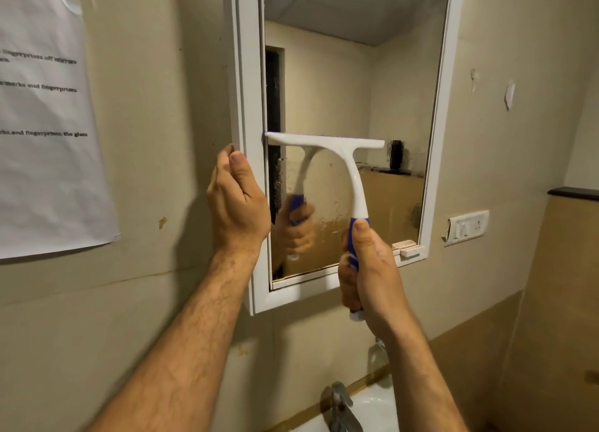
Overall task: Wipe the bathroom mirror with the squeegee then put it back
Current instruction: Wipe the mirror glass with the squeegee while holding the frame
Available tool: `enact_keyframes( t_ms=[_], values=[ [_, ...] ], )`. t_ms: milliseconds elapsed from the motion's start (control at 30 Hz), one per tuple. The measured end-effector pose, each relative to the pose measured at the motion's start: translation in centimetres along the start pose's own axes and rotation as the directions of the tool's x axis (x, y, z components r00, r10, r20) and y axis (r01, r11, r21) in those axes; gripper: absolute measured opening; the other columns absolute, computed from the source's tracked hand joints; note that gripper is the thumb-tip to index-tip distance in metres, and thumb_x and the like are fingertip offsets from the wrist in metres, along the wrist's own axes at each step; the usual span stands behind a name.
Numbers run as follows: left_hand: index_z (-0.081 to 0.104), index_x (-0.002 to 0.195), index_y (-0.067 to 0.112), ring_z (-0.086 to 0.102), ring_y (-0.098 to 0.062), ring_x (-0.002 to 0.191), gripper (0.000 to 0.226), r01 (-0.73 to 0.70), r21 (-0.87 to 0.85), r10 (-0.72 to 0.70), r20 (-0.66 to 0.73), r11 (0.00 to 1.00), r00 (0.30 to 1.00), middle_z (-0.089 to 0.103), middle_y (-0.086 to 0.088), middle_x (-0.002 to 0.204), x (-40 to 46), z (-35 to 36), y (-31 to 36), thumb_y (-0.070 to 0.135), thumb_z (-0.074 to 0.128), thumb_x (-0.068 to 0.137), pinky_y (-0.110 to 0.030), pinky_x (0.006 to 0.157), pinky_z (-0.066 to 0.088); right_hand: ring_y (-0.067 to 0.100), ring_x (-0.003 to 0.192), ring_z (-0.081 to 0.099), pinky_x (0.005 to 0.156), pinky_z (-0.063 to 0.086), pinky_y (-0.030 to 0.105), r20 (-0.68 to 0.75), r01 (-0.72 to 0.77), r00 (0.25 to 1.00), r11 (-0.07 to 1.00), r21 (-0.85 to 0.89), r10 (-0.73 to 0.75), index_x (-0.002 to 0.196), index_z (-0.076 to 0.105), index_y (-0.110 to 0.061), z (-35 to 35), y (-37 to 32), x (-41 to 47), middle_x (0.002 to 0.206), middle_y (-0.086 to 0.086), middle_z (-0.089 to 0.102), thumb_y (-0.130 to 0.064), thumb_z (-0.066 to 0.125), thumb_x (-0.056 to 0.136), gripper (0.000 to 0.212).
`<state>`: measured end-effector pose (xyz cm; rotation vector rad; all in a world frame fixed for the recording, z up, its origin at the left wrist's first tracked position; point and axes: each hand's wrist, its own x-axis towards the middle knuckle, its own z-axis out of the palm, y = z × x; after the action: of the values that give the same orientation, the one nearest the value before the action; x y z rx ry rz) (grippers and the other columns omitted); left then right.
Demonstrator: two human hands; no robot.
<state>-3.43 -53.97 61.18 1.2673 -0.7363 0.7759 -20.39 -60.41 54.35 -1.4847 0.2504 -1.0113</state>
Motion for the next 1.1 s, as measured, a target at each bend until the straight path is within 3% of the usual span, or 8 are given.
enact_keyframes(
  t_ms=[200, 533, 633, 767, 833, 933, 1000, 1100],
  values=[
    [0.055, 0.110, 0.000, 0.059, -0.032, 0.090, 0.056, -0.008, -0.002, 0.008, -0.005, 1.000, 1.000, 0.063, -0.022, 0.098, 0.0, 0.1, -0.3, 0.041, 0.019, 0.100, -0.044, 0.076, 0.050, 0.010, 0.037, 0.027, 0.037, 0.028, 0.021, -0.040, -0.051, 0.998, 0.998, -0.045, 0.049, 0.068, 0.052, -0.029, -0.7, 2.9, -2.5, 0.050, -0.003, 0.036, -0.074, 0.046, 0.076, 0.047],
    [0.054, 0.104, -0.005, 0.058, -0.034, 0.083, 0.051, -0.023, 0.007, 0.024, -0.010, 1.000, 1.000, 0.062, -0.024, 0.091, -0.1, 0.0, 0.0, 0.035, 0.022, 0.101, -0.036, 0.069, 0.044, 0.010, 0.038, 0.027, 0.037, 0.026, 0.020, -0.016, -0.022, 1.000, 1.000, -0.015, 0.021, 0.080, 0.047, -0.017, -0.2, 0.9, -0.8, 0.052, -0.001, 0.036, -0.070, 0.045, 0.079, 0.053],
    [0.054, 0.103, -0.006, 0.057, -0.032, 0.083, 0.050, -0.035, 0.011, 0.035, -0.013, 0.999, 0.999, 0.062, -0.024, 0.091, -0.1, 0.0, 0.0, 0.033, 0.023, 0.102, -0.030, 0.069, 0.041, 0.011, 0.039, 0.027, 0.038, 0.026, 0.024, -0.038, -0.037, 0.999, 0.999, -0.033, 0.036, 0.073, 0.049, -0.022, -0.3, 2.7, -2.4, 0.052, 0.000, 0.035, -0.069, 0.045, 0.079, 0.048],
    [0.055, 0.104, -0.004, 0.057, -0.032, 0.084, 0.050, -0.041, 0.004, 0.041, -0.009, 0.999, 0.999, 0.062, -0.024, 0.092, -0.1, 0.0, -0.1, 0.034, 0.023, 0.101, -0.033, 0.070, 0.043, 0.011, 0.040, 0.029, 0.039, 0.027, 0.025, -0.067, -0.045, 0.997, 0.995, -0.092, 0.039, 0.072, 0.052, -0.023, -0.8, 3.1, -2.8, 0.054, 0.001, 0.038, -0.066, 0.043, 0.082, 0.045],
    [0.055, 0.104, -0.004, 0.057, -0.029, 0.082, 0.048, -0.047, 0.004, 0.047, -0.015, 0.999, 0.999, 0.063, -0.021, 0.089, -0.1, -0.1, -0.1, 0.032, 0.024, 0.102, -0.026, 0.068, 0.043, 0.009, 0.039, 0.032, 0.037, 0.029, 0.024, -0.076, -0.015, 0.997, 0.992, -0.124, 0.005, 0.076, 0.053, -0.020, -1.0, 1.9, -1.8, 0.052, -0.001, 0.040, -0.069, 0.043, 0.080, 0.050],
    [0.055, 0.101, -0.004, 0.053, -0.013, 0.070, 0.044, -0.042, 0.002, 0.042, -0.019, 0.999, 0.999, 0.059, -0.010, 0.078, -0.3, 0.0, 0.0, 0.029, 0.026, 0.102, -0.001, 0.057, 0.032, 0.008, 0.040, 0.033, 0.037, 0.031, 0.021, -0.056, 0.047, 0.997, 0.992, -0.116, -0.053, 0.074, 0.050, -0.023, -0.9, -0.1, -0.2, 0.052, -0.003, 0.040, -0.067, 0.043, 0.082, 0.046],
    [0.055, 0.098, -0.005, 0.046, -0.003, 0.063, 0.043, -0.038, -0.009, 0.038, -0.029, 0.999, 0.999, 0.052, -0.001, 0.074, -0.3, 0.0, 0.0, 0.027, 0.027, 0.103, 0.004, 0.055, 0.029, 0.008, 0.041, 0.034, 0.038, 0.031, 0.021, -0.050, 0.054, 0.997, 0.992, -0.115, -0.060, 0.076, 0.049, -0.020, -0.8, -0.3, 0.2, 0.054, 0.000, 0.040, -0.065, 0.043, 0.083, 0.047],
    [0.056, 0.100, -0.005, 0.044, 0.001, 0.069, 0.042, -0.050, 0.008, 0.051, -0.043, 0.999, 0.998, 0.059, -0.009, 0.080, -0.3, 0.1, -0.3, 0.026, 0.028, 0.103, 0.005, 0.059, 0.028, 0.009, 0.039, 0.032, 0.037, 0.030, 0.023, -0.035, 0.026, 0.999, 0.996, -0.090, -0.029, 0.079, 0.050, -0.018, -0.9, 1.2, -0.8, 0.053, 0.001, 0.039, -0.066, 0.043, 0.082, 0.048]
  ],
)
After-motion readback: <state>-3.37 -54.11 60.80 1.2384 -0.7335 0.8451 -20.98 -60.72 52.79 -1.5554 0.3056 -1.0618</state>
